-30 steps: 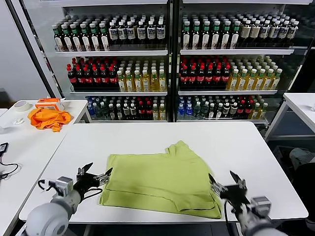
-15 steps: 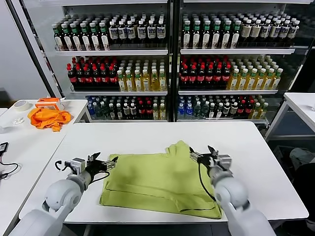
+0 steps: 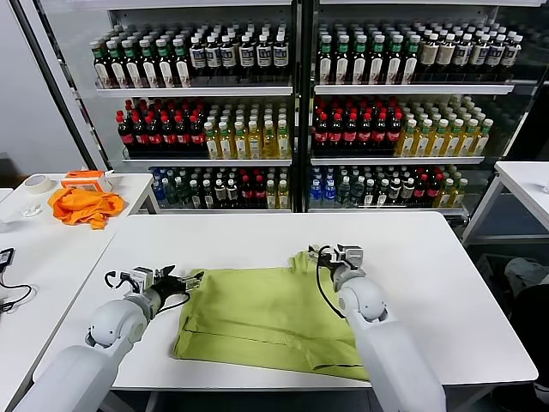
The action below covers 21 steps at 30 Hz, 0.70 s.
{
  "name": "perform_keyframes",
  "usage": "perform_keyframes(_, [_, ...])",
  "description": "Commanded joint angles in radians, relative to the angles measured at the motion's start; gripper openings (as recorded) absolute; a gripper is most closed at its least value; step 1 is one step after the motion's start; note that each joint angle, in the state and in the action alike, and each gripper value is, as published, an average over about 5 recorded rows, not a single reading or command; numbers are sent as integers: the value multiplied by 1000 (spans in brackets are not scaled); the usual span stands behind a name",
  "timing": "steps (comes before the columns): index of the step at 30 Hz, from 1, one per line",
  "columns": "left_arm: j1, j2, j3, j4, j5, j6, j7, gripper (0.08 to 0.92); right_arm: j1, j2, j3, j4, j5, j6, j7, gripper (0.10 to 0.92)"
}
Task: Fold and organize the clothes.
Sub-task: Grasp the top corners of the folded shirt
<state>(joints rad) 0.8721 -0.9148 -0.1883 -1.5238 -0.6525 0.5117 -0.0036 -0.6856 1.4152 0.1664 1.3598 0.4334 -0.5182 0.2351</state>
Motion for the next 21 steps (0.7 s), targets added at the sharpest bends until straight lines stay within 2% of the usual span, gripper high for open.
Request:
perform_keyframes(1, [-24, -3, 7, 52, -1, -6, 25, 822, 47, 39, -15, -113, -47, 27, -3, 823])
perform_keyframes(10, [-24, -9, 25, 62, 8, -36, 23, 811, 61, 49, -12, -156, -40, 20, 13, 802])
perform_keyframes(12, [-23, -9, 25, 63, 7, -34, 23, 784, 61, 51, -12, -158, -31, 12, 14, 759])
perform_keyframes(21, [-9, -13, 26, 56, 7, -35, 24, 534, 69, 54, -12, -176, -4, 1, 11, 499])
